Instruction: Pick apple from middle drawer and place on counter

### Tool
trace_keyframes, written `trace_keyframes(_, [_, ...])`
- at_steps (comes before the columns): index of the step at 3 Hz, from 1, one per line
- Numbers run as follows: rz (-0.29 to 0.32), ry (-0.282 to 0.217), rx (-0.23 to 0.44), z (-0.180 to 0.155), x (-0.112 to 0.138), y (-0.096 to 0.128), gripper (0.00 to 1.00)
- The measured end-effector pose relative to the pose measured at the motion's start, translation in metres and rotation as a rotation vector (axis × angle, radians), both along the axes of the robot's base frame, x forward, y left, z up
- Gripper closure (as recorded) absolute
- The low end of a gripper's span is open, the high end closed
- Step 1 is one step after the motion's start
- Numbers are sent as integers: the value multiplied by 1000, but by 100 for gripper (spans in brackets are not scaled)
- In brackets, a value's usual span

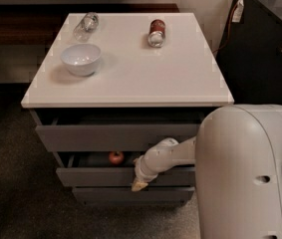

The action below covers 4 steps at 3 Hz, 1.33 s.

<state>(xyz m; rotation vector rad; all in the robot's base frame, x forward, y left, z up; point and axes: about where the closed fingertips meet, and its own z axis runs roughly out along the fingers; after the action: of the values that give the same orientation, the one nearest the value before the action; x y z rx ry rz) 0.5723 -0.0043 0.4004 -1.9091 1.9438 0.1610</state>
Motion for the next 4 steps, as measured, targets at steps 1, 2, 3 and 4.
trace_keyframes(1, [11, -3, 35, 7, -5, 9, 62])
trace_keyframes(2, [47, -3, 65, 19, -26, 22, 93])
trace_keyframes(3, [47, -3, 65, 19, -26, 22, 100])
trace_keyframes(4, [57, 12, 75, 19, -37, 26, 100])
